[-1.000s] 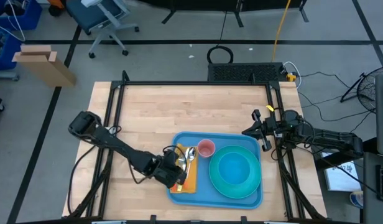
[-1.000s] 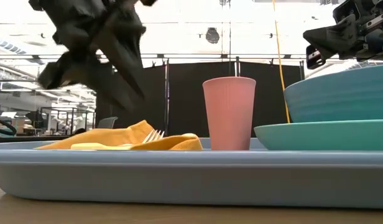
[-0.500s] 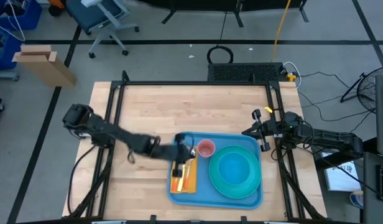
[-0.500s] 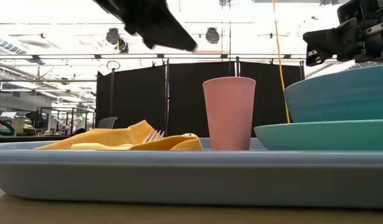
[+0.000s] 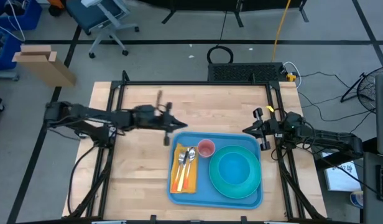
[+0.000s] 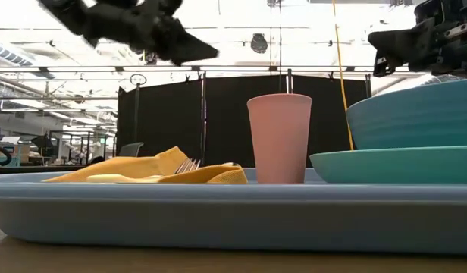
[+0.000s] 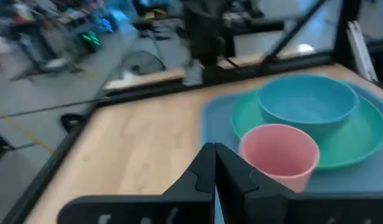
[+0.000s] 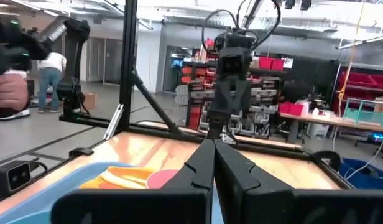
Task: Set up tray
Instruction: Return to Home Position
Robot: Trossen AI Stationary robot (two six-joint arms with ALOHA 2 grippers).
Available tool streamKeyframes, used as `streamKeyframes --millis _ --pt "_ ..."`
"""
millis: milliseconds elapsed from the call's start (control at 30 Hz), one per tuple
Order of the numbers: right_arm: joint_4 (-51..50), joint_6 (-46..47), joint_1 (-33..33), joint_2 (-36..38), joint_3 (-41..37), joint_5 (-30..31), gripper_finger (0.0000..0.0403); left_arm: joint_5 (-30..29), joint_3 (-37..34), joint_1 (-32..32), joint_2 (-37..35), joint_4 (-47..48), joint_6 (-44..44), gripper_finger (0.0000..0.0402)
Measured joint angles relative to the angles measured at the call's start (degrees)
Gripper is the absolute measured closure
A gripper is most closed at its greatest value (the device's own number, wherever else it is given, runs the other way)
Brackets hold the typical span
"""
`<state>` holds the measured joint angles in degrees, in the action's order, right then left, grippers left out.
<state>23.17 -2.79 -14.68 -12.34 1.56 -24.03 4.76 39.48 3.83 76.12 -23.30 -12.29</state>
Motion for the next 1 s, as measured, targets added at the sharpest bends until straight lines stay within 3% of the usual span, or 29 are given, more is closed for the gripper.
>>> streamKeyframes --millis 233,467,567,633,833,1000 --pt "-2.72 1.93 0.00 1.09 -0.06 0.13 0.0403 -0.09 -14.38 0.38 -17.62 -3.77 5.82 0.0401" --pt "-1.22 3.22 0.02 1.69 -0.13 0.12 0.0403 -18.69 -21.54 -13.00 -35.59 5.78 5.74 0.0401" --pt "-0.48 2.85 0.01 1.70 -0.13 0.29 0.0403 -23.14 -24.58 -14.96 -40.29 7.63 3.72 0.0401" --pt "-0.25 1.93 0.00 1.70 -0.13 1.56 0.0403 -21.79 -26.75 -13.32 -42.58 6.05 3.17 0.0401" --pt "0.24 1.81 0.00 1.68 -0.17 1.23 0.0403 -8.52 -34.54 -3.04 -45.26 -1.49 6.83 0.0401" --pt "0.39 2.64 0.00 1.68 -0.17 3.08 0.0403 -6.32 -38.90 0.55 -48.17 -2.80 7.96 0.0401"
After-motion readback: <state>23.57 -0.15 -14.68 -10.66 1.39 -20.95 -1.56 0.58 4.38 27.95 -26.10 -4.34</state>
